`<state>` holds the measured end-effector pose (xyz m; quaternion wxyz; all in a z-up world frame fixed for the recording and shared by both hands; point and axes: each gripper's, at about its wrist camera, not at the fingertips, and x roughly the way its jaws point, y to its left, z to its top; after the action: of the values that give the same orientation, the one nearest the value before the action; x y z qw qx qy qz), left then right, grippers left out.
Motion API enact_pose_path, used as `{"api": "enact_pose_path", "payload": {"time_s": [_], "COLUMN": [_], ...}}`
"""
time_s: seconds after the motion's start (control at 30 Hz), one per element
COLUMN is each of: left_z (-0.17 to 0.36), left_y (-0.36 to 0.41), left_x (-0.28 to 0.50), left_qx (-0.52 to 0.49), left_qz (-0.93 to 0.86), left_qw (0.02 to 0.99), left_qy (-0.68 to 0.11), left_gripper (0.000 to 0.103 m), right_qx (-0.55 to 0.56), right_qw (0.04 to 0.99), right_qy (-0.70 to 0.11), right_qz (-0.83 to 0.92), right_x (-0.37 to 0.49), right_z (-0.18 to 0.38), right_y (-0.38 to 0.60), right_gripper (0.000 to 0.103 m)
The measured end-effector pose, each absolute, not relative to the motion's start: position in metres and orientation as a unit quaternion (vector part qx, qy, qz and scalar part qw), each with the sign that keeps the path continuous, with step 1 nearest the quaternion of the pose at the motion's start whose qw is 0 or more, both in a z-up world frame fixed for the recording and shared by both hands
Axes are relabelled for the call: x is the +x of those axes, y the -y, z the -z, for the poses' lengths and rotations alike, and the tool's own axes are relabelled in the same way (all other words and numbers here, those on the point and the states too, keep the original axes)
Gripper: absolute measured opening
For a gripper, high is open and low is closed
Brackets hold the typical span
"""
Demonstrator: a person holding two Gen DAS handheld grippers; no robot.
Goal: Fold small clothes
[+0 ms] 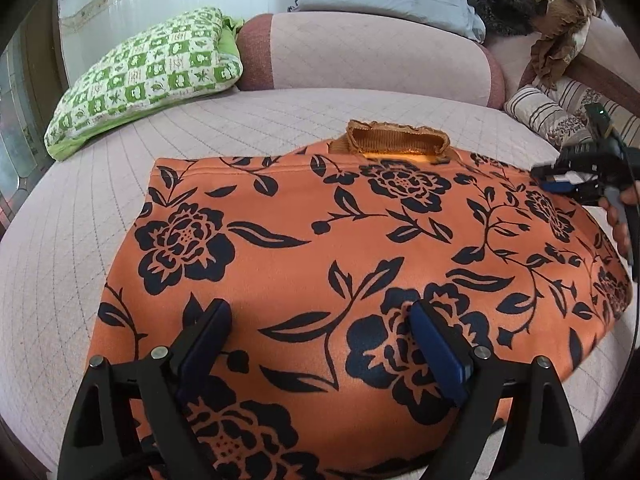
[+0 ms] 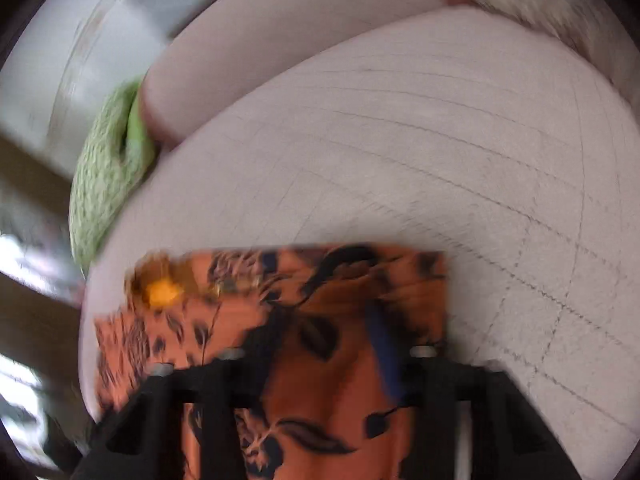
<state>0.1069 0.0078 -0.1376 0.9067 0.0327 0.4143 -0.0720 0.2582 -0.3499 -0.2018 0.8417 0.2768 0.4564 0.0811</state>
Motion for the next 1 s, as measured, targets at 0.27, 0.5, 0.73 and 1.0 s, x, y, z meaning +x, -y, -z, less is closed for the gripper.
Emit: {"api": "enact_pose_path", "payload": {"time_s": [0.27, 0.5, 0.73, 1.0], "left_z": [0.109, 0.124, 0.124, 0.074], "left_y": [-0.089, -0.135, -0.133, -0.098], "left_x": [0.062, 0.056, 0.042, 0.017], "left_qx": [-0.078, -0.174, -0.131, -0.06], "left_qz": [-0.01, -0.022, -0.054, -0.066], "left_qw": [0.907, 0.867, 0.87, 0.922], "left_qy": [-0.413, -0.466, -0.472, -0.376], "left_gripper": [0.09, 0.049, 0.056, 0.078], "right_qx": [0.232, 0.27, 0.336, 0.398], "right_qw": [0.874, 0.85, 0.819, 0.838], "right_qy": [-0.414, -0.443, -0.448, -0.355], "right_qz": [-0.108, -0.09, -0.122, -0.118], "right_x": [0.174, 0.129, 0.102, 0.028], "right_z": [0.148, 0.183, 0.21, 0.168], "right_y": [0.311, 0.286, 0.288, 0.307], "right_gripper": [0.056, 0.074, 0.082, 0.082]}}
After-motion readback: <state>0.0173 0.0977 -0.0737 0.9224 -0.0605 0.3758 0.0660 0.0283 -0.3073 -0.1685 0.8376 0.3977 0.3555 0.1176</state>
